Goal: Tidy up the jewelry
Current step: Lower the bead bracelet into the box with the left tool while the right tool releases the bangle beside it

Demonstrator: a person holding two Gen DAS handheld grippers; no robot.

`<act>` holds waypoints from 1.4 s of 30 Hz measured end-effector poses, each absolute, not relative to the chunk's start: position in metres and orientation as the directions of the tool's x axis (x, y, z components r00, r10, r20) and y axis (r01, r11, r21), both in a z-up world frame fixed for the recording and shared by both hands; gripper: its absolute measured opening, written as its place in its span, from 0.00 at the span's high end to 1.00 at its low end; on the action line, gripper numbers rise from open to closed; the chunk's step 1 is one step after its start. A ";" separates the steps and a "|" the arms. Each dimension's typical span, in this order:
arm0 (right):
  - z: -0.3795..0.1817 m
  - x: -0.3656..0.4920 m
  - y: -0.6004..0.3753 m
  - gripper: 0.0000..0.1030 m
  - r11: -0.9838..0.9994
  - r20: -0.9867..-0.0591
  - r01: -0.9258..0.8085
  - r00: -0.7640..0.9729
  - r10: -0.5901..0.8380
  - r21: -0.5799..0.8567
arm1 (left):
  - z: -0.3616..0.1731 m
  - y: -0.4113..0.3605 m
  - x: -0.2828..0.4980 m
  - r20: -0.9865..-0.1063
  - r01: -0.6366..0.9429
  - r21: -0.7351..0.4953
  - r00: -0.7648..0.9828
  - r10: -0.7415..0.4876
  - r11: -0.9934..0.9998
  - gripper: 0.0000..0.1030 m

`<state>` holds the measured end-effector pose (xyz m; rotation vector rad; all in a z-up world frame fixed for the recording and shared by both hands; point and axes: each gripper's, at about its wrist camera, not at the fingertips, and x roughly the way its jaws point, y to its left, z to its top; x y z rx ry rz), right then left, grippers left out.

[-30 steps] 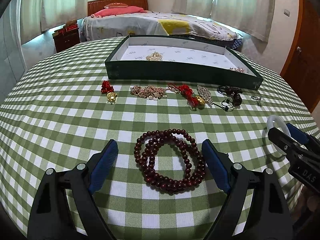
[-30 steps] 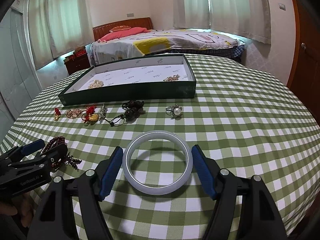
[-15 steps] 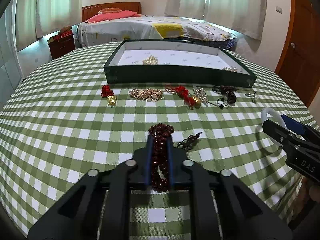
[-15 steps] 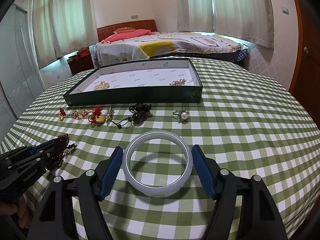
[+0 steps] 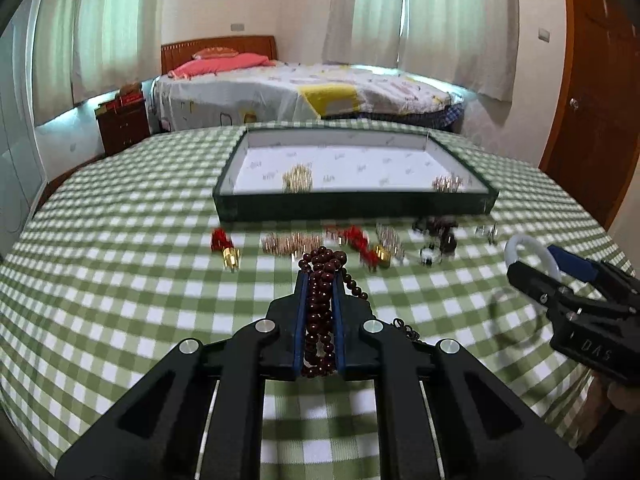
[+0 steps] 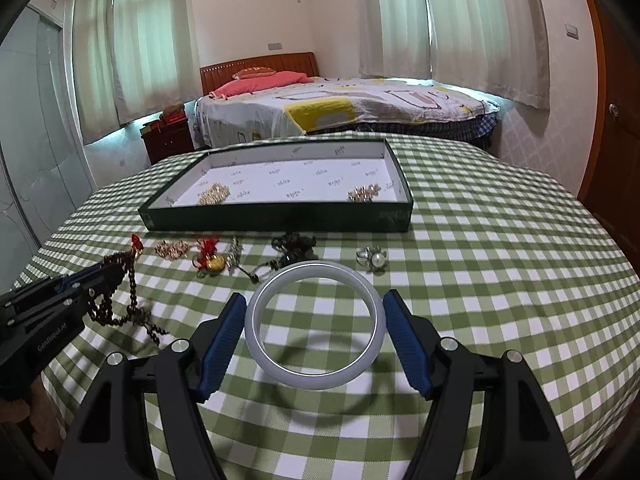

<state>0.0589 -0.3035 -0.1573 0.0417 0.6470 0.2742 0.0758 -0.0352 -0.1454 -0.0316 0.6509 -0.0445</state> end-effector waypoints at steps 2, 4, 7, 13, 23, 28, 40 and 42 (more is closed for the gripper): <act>-0.151 0.061 -0.302 0.33 0.963 -0.576 -0.244 0.773 0.267 0.119 | -0.138 -0.036 0.078 -0.584 0.034 -0.039 0.810 -0.050 0.999 0.89; -0.145 0.064 -0.300 0.33 0.962 -0.565 -0.248 0.780 0.269 0.115 | -0.129 -0.036 0.082 -0.565 0.037 -0.039 0.823 -0.052 0.999 0.89; -0.133 0.072 -0.297 0.33 0.960 -0.545 -0.254 0.793 0.274 0.114 | -0.119 -0.037 0.093 -0.545 0.043 -0.044 0.836 -0.060 0.998 0.89; -0.106 0.104 -0.291 0.33 0.954 -0.494 -0.271 0.817 0.299 0.130 | -0.102 -0.040 0.127 -0.524 0.061 -0.069 0.847 -0.088 0.996 0.89; -0.099 0.177 -0.276 0.33 0.952 -0.488 -0.284 0.818 0.304 0.116 | -0.101 -0.051 0.206 -0.537 0.074 -0.064 0.838 -0.097 0.995 0.89; -0.121 0.206 -0.272 0.33 0.945 -0.547 -0.293 0.772 0.323 0.145 | -0.128 -0.048 0.250 -0.617 0.066 -0.112 0.778 -0.121 0.992 0.89; -0.164 0.243 -0.259 0.33 0.935 -0.685 -0.324 0.650 0.329 0.142 | -0.174 -0.053 0.283 -0.731 0.089 -0.128 0.665 -0.155 0.988 0.89; -0.167 0.246 -0.256 0.33 0.936 -0.696 -0.328 0.643 0.319 0.126 | -0.178 -0.054 0.287 -0.744 0.086 -0.129 0.651 -0.154 0.988 0.89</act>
